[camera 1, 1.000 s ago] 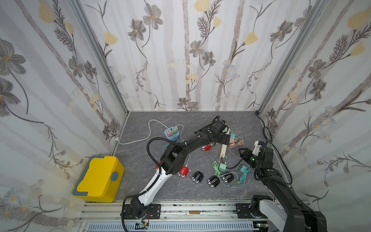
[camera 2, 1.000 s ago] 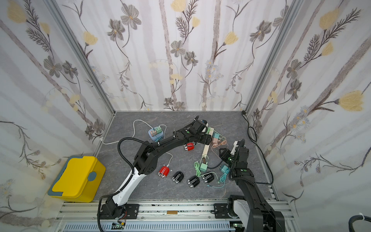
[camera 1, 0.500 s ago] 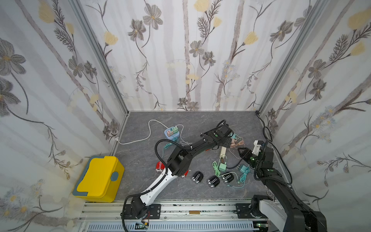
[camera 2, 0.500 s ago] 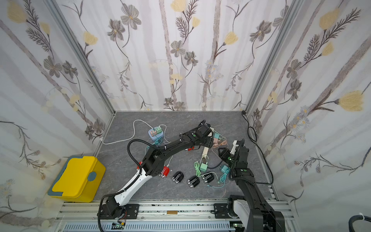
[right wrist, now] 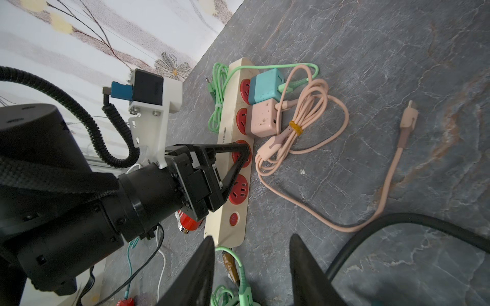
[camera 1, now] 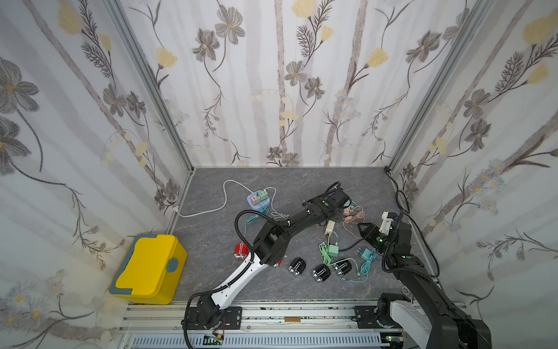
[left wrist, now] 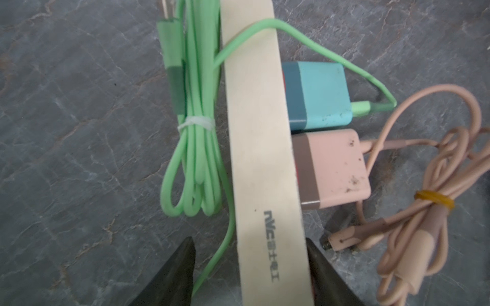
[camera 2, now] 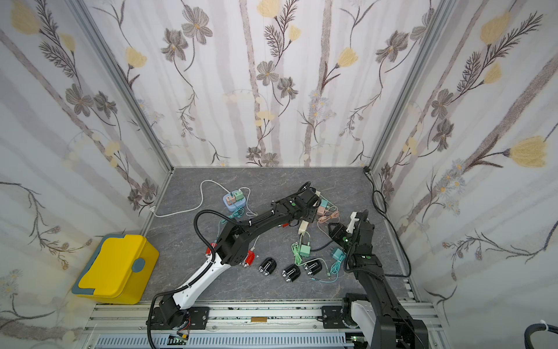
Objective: Unplug the electric shaver
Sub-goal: Pick up the socket from the center of the board, then remove the plug from the socket.
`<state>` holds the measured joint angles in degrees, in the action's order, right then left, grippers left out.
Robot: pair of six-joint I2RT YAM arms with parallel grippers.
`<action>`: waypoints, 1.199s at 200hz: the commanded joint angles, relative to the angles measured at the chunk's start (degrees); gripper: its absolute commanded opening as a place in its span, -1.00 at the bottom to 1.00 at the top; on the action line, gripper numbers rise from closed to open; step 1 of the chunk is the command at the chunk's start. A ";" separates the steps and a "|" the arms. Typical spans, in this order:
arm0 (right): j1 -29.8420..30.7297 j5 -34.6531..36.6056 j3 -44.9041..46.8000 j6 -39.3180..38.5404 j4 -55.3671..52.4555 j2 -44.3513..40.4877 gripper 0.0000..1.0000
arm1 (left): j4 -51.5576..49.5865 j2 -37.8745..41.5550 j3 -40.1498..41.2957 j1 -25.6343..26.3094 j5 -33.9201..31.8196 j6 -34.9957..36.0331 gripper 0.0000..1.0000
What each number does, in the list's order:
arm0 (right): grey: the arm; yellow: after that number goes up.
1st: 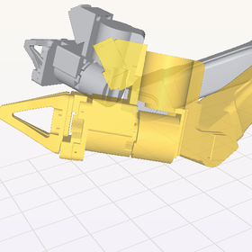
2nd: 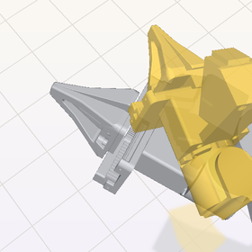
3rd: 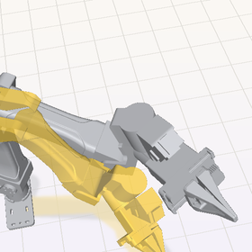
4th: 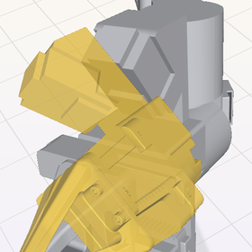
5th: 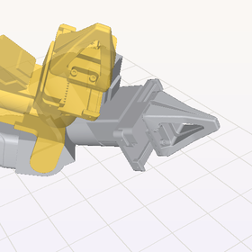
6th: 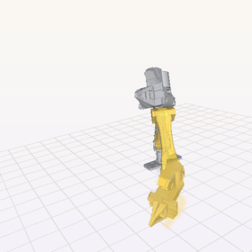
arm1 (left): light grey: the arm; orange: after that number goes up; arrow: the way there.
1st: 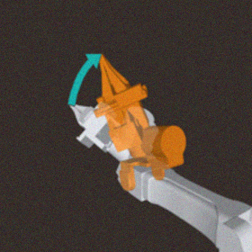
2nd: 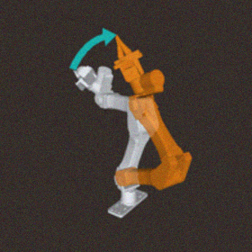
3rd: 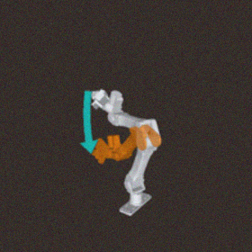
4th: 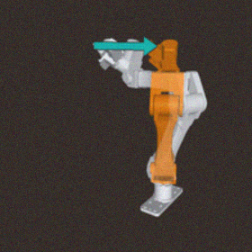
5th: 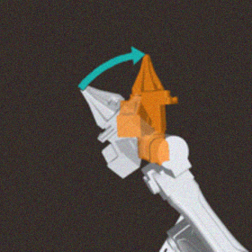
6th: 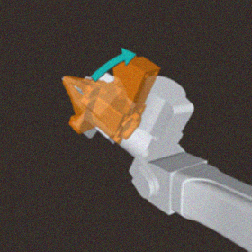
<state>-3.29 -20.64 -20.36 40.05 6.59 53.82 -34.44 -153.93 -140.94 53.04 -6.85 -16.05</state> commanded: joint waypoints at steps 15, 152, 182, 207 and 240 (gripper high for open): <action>0.04 -0.52 0.16 0.20 1.11 -0.32 -0.09 | -0.90 -0.38 -0.60 -0.15 1.96 2.34 -0.08; 7.86 -4.94 -6.57 3.57 8.80 7.04 -0.22 | 40.09 35.71 50.61 -8.69 16.29 -11.09 -0.55; 12.89 -4.08 -9.02 6.77 14.15 10.49 -0.26 | 48.84 39.83 59.63 -9.86 17.64 -15.65 -0.55; 15.34 -2.35 -9.88 9.64 18.56 13.16 -0.29 | 55.20 41.89 65.01 -10.23 18.48 -18.89 -0.55; 16.38 -1.40 -9.35 14.88 25.64 17.19 -0.24 | 61.05 43.10 69.80 -10.58 20.07 -21.93 -0.55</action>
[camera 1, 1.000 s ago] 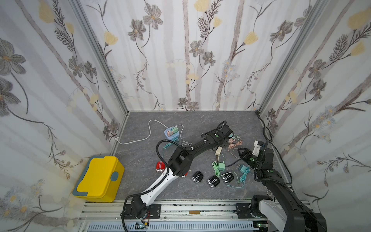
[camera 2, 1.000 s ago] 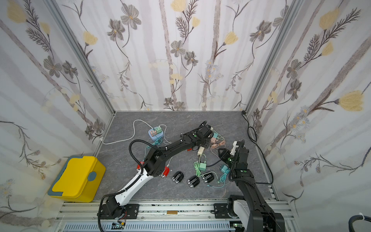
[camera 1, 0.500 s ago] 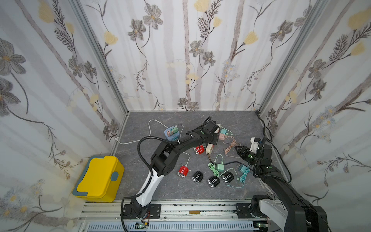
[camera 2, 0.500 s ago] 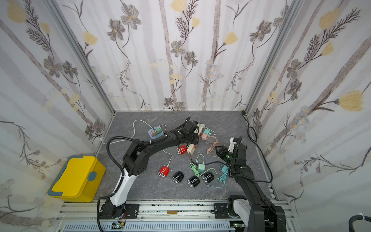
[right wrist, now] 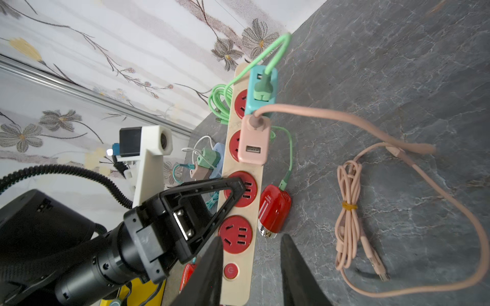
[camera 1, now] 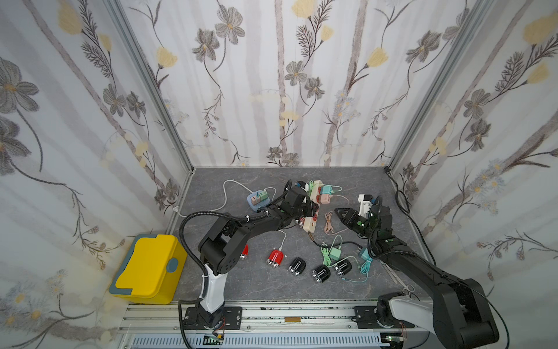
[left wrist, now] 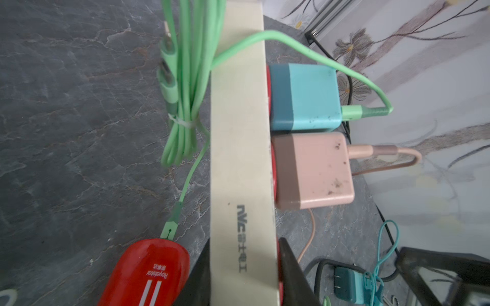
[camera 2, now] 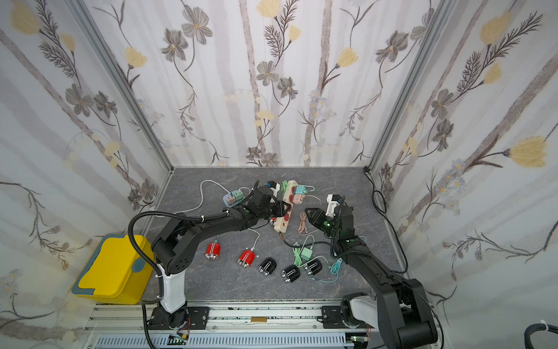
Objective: Unplug the electric shaver
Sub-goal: Remove the plug from the socket.
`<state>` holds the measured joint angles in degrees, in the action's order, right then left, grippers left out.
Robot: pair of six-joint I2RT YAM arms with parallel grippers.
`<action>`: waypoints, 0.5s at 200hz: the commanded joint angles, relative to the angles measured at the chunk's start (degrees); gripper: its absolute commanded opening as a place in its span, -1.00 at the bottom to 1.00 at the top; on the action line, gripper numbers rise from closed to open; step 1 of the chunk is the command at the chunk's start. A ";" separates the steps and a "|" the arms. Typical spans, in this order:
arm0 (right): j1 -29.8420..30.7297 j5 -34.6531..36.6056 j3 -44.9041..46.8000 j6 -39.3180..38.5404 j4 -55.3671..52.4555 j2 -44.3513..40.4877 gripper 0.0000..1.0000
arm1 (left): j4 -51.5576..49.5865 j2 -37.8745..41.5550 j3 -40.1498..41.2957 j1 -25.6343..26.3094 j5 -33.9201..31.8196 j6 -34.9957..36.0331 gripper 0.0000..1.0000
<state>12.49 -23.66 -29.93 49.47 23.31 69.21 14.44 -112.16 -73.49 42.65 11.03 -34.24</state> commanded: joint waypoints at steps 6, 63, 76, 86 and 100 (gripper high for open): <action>0.75 1.48 0.37 6.22 10.61 2.54 -0.23 | 12.87 1.47 2.83 -0.20 2.36 -4.24 -0.55; 3.45 1.75 -2.37 7.36 15.44 7.88 -0.01 | 15.14 1.79 5.33 -0.29 2.83 -5.37 -0.55; 3.88 2.35 -2.89 7.83 16.02 9.36 -0.01 | 15.76 1.94 5.72 -0.29 3.25 -5.49 -0.55; 4.16 3.33 -3.54 8.00 15.74 10.37 -0.01 | 16.12 2.20 6.18 -0.28 3.39 -5.58 -0.55; 4.38 4.82 -4.12 8.35 15.71 11.64 -0.03 | 16.56 2.76 7.01 -0.28 3.39 -5.67 -0.55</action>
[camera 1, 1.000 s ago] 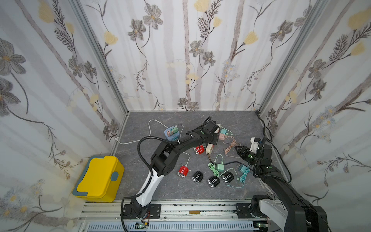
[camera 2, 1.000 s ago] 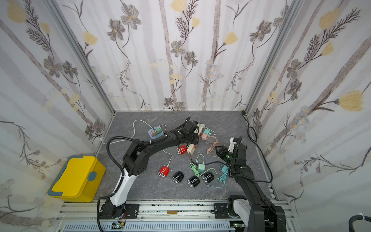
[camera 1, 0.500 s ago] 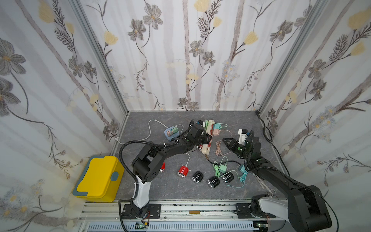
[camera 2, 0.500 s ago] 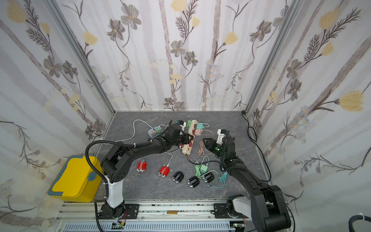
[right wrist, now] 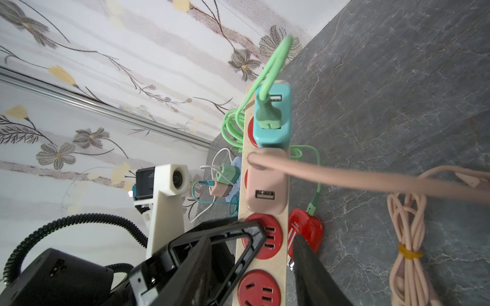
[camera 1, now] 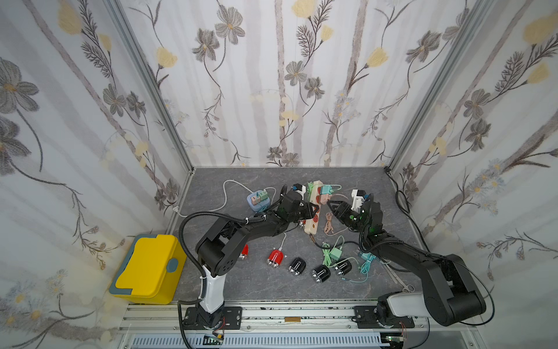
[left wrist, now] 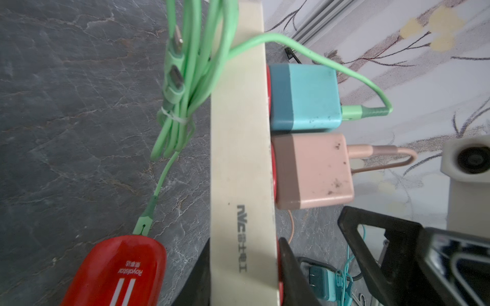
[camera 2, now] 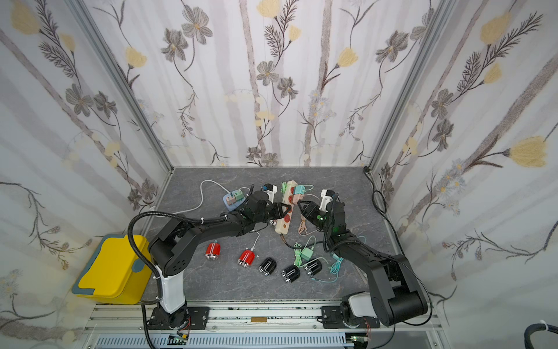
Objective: Unplug the electric shaver
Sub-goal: Remove the plug from the socket.
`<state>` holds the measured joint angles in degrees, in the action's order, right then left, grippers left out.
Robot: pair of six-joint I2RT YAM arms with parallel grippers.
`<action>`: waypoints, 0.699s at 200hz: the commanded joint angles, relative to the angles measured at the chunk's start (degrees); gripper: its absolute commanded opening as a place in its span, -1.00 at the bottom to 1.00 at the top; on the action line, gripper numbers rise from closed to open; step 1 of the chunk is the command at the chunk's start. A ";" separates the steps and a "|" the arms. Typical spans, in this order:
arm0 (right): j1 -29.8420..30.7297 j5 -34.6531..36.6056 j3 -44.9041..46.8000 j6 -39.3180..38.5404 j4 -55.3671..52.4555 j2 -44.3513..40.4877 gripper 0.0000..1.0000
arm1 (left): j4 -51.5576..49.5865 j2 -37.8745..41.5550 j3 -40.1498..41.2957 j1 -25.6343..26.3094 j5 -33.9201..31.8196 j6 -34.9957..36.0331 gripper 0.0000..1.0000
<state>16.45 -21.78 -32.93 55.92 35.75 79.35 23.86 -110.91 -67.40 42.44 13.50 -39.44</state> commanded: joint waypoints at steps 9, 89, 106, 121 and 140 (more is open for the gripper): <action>0.49 3.41 -1.57 2.16 3.76 2.35 -0.05 | 7.49 1.95 1.44 -0.14 0.92 -0.46 -0.55; 1.78 3.75 -5.65 3.41 6.36 9.52 -0.25 | 9.21 2.82 3.92 0.39 2.81 -0.61 -0.55; 2.11 4.08 -6.14 3.57 6.45 10.45 -0.26 | 9.23 2.85 4.09 0.63 2.85 -0.46 -0.55; 2.41 4.63 -6.27 3.59 6.44 11.03 -0.31 | 9.14 3.06 4.12 0.81 2.69 -0.29 -0.55; 2.44 4.46 -6.11 3.97 6.86 11.19 -0.47 | 8.88 3.19 4.46 0.80 1.99 -0.66 -0.55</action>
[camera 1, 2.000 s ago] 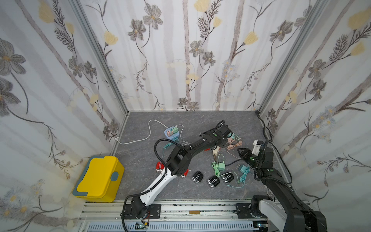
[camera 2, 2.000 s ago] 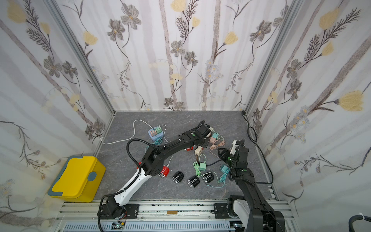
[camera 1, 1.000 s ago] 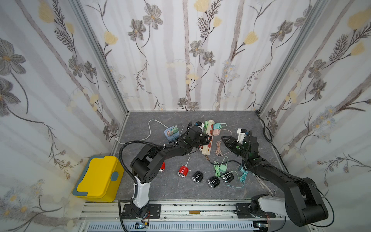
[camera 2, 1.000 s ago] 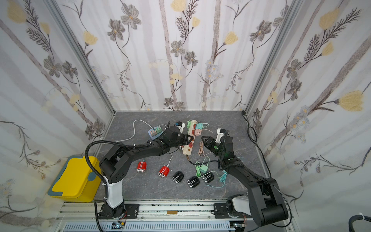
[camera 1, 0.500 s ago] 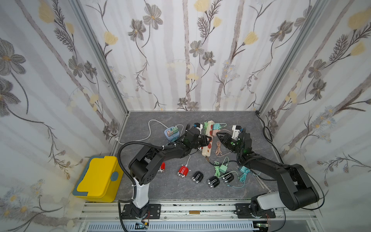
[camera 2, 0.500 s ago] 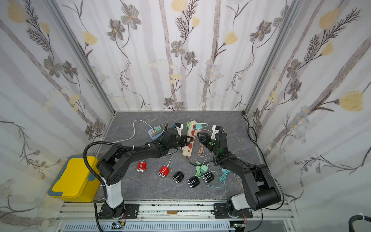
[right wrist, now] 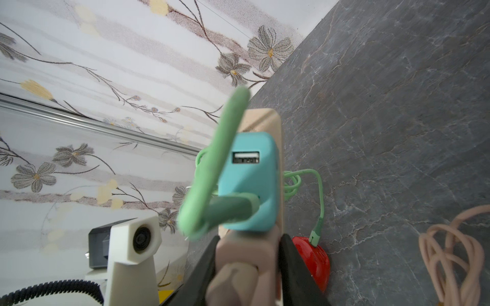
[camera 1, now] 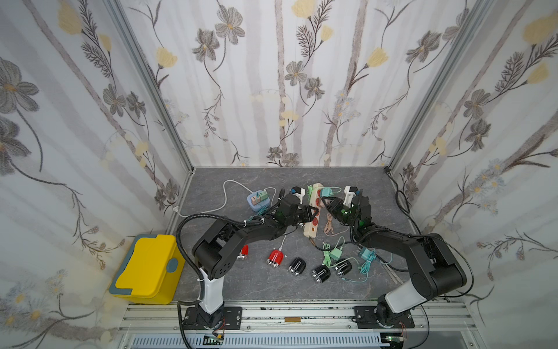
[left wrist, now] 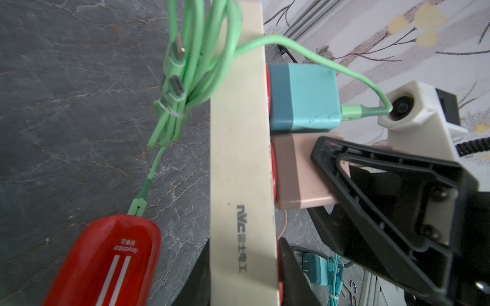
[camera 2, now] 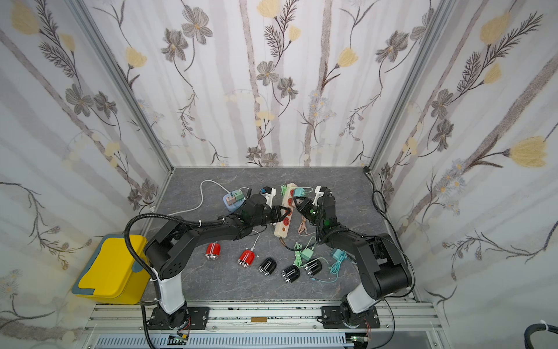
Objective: Unplug the electric shaver
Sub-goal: Remove the plug from the socket.
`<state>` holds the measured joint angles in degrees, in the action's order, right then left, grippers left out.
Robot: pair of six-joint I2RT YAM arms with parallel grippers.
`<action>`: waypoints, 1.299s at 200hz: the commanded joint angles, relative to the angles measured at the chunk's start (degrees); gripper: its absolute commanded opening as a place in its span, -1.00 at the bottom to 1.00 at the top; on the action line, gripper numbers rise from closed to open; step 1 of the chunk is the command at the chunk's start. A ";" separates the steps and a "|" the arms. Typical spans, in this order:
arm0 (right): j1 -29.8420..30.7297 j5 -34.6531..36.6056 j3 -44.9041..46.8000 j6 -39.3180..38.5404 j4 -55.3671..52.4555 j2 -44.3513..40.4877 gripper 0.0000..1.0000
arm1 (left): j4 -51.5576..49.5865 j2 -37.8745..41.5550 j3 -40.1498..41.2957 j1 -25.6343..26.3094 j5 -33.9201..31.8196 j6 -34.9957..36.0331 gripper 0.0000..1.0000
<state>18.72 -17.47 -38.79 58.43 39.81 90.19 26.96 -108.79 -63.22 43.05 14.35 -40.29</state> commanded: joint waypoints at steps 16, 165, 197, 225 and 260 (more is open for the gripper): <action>0.10 -0.32 0.56 2.11 4.17 -0.06 -0.57 | 6.13 1.17 0.57 0.10 1.20 -0.58 -0.55; 1.53 1.82 -1.72 0.21 -2.81 -2.50 -0.88 | -2.47 1.20 -1.12 0.87 -7.77 2.54 -0.57; 5.00 10.13 -9.85 -6.38 -18.24 -3.09 -0.88 | -6.40 0.03 -3.65 1.89 -11.36 3.76 -0.59; 7.96 18.64 -15.71 -11.72 -28.46 -2.78 -0.89 | -9.51 -0.41 -5.40 2.79 -14.14 5.25 -0.59; 10.23 24.66 -19.93 -15.49 -34.36 -2.60 -0.89 | -10.38 -0.54 -5.67 2.93 -14.72 5.49 -0.59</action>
<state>27.75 5.72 -56.77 46.13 7.07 88.12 19.20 -108.79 -68.45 45.82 2.20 -36.77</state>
